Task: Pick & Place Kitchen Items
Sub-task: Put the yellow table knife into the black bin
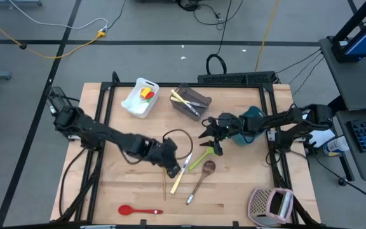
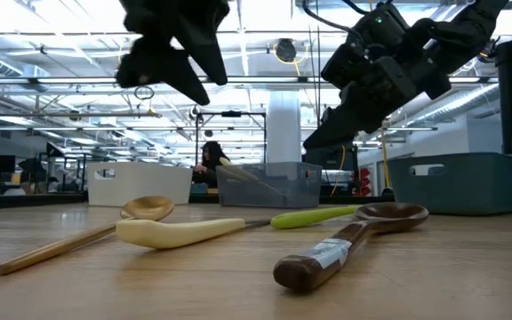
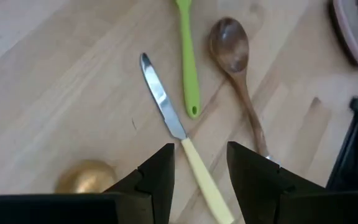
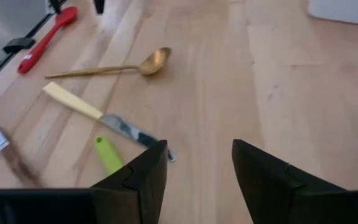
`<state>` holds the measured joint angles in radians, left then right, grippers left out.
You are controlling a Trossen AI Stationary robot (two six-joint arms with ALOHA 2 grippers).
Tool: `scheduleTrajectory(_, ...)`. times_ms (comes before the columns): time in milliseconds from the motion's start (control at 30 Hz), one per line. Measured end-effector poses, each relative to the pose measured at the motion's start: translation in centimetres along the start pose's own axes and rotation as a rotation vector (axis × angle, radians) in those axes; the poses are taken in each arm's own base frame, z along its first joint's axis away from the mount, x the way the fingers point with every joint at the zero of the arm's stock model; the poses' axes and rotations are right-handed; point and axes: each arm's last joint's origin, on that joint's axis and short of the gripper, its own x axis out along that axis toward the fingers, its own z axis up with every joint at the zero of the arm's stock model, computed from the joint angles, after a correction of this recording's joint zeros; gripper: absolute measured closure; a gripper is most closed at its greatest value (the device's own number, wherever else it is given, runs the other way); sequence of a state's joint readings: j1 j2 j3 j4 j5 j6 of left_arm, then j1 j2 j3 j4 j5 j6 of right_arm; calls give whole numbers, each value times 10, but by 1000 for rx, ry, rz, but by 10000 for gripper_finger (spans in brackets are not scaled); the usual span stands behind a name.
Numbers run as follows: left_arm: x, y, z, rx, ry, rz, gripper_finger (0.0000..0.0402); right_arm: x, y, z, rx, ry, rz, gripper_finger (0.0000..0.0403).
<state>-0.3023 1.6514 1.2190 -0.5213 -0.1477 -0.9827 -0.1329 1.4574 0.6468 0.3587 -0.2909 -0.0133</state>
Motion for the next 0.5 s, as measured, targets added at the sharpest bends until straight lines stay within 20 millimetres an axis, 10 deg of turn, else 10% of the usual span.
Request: scheduleTrajectory(500, 76, -1, -30, -84, 173, 24, 254, 3, 10, -1, -16, 17, 31, 227)
